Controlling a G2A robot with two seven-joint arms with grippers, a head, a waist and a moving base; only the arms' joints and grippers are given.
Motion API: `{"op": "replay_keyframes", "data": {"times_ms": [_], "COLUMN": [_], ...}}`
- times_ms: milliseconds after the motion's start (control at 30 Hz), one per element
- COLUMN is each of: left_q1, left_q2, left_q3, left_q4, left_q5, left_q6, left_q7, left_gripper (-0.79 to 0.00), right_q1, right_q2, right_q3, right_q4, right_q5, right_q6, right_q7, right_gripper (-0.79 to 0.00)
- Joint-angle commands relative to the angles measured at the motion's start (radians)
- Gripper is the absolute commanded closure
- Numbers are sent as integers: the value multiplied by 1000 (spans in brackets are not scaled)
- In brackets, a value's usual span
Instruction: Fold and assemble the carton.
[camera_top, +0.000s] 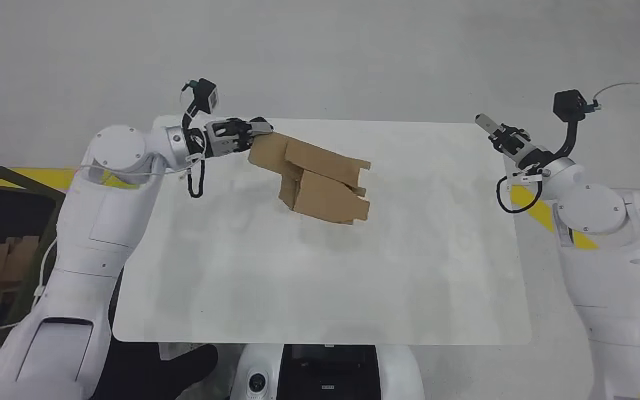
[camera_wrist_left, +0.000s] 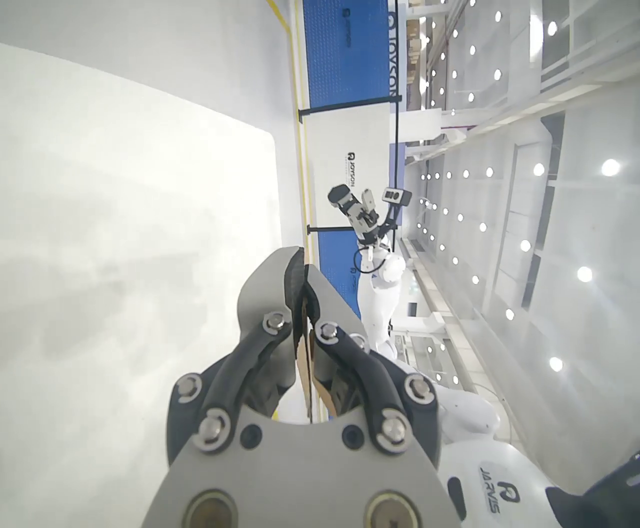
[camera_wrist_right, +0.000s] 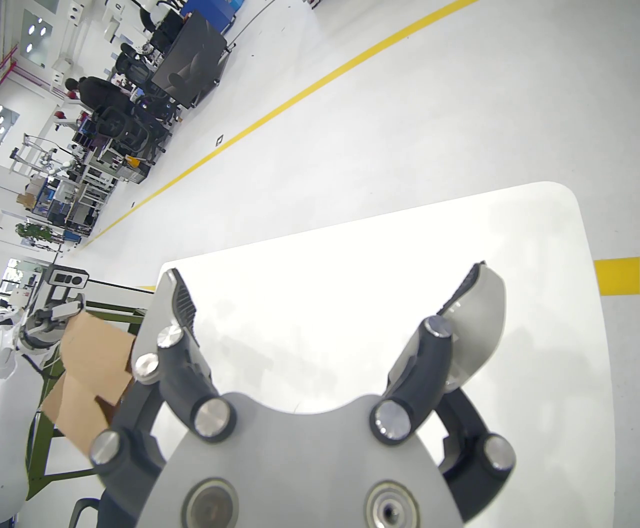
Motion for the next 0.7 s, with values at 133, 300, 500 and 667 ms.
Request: {"op": "replay_keyframes", "data": {"times_ms": [133, 300, 500, 667], "left_q1": [51, 75, 75, 75], "left_q2": [8, 12, 12, 12], "left_q3": [-23, -28, -28, -28], "left_q4": [-79, -110, -110, -110], "left_q5": [-47, -54, -54, -54], "left_q6": [33, 45, 45, 45], "left_q7": [-54, -76, -76, -76], "left_gripper": [0, 0, 0, 0], "right_q1": [0, 0, 0, 0], "right_q2": [0, 0, 0, 0], "right_q3": [0, 0, 0, 0], "right_q4": [0, 0, 0, 0], "right_q5": [0, 0, 0, 0], "right_q6": [0, 0, 0, 0], "right_q7": [0, 0, 0, 0], "right_gripper": [-785, -785, -785, -785]}}
